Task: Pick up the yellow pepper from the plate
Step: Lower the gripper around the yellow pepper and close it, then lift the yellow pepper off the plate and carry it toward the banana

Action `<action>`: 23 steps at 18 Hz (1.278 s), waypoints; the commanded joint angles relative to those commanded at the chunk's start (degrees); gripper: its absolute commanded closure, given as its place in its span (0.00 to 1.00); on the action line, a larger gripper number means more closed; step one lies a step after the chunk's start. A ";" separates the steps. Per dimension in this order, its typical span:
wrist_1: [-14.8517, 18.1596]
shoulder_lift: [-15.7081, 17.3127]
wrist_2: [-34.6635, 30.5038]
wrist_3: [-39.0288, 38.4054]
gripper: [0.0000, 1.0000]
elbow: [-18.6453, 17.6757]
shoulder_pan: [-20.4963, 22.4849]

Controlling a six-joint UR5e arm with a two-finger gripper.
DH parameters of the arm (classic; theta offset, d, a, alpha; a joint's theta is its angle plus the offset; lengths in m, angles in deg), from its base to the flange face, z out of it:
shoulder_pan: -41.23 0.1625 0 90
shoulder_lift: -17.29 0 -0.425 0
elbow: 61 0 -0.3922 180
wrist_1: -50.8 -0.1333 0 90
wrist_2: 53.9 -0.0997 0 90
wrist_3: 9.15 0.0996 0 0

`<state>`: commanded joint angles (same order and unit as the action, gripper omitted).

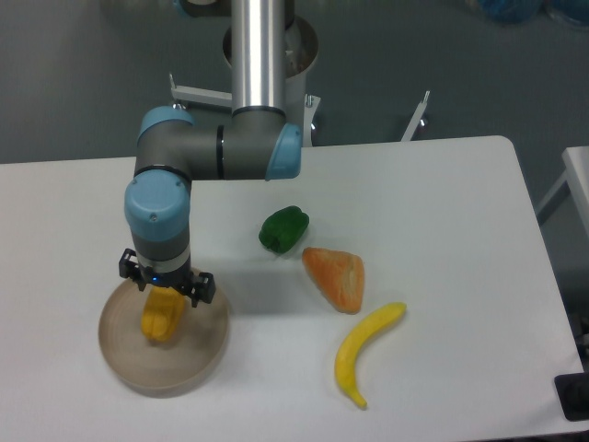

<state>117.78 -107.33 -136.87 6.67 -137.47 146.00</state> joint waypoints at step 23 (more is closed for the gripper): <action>-0.62 0.78 -0.44 2.54 0.60 0.97 0.69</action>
<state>117.16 -106.55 -137.31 9.21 -136.50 146.69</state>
